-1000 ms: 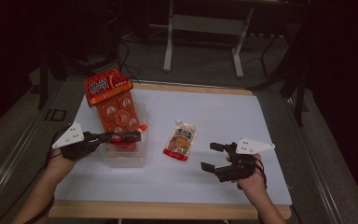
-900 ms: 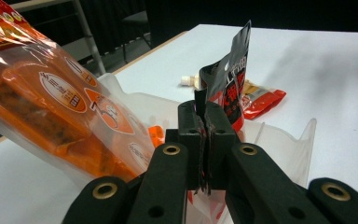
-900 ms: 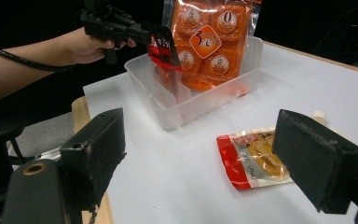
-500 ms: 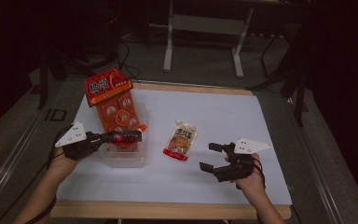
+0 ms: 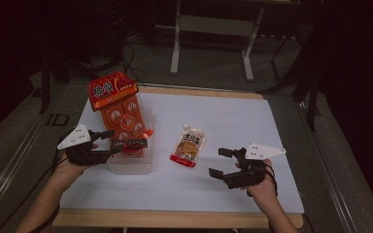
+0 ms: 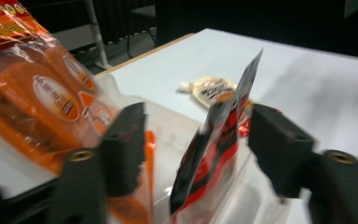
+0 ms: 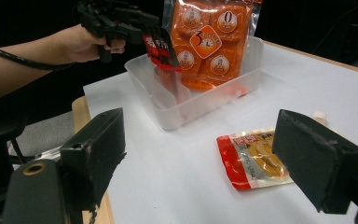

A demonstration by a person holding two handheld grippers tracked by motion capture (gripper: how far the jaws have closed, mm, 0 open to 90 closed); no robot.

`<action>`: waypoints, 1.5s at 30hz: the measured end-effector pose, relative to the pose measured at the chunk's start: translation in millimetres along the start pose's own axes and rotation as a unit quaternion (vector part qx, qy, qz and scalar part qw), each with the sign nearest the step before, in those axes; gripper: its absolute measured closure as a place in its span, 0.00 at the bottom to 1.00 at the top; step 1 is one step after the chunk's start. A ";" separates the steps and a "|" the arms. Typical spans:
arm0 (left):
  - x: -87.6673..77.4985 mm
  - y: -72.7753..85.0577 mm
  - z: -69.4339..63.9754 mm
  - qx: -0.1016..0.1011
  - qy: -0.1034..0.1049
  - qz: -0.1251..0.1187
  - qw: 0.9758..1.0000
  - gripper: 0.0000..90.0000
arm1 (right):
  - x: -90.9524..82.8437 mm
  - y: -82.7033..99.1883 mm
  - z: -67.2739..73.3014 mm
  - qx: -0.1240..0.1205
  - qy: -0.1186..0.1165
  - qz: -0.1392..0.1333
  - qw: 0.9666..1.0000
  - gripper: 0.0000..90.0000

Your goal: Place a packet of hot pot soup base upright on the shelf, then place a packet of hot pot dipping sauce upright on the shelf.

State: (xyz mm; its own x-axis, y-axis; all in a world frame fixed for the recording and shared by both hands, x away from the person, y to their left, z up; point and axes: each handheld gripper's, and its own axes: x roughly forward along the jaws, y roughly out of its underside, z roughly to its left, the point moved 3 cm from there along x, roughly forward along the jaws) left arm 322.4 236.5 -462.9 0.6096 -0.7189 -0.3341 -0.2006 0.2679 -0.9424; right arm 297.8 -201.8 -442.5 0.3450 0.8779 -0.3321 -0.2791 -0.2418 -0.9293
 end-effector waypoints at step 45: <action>21.2 -33.4 -98.0 -0.002 0.106 -0.049 0.993 0.03 | 9.7 -15.7 -36.3 0.009 0.082 0.008 0.997 0.13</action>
State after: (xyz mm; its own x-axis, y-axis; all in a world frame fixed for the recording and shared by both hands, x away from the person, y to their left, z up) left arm 266.9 149.4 -440.3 0.4511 -0.8602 -0.2377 -0.1511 0.1888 -0.9703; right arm 338.1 -204.6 -437.0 0.4821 0.7943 -0.3697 -0.3012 -0.2460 -0.9213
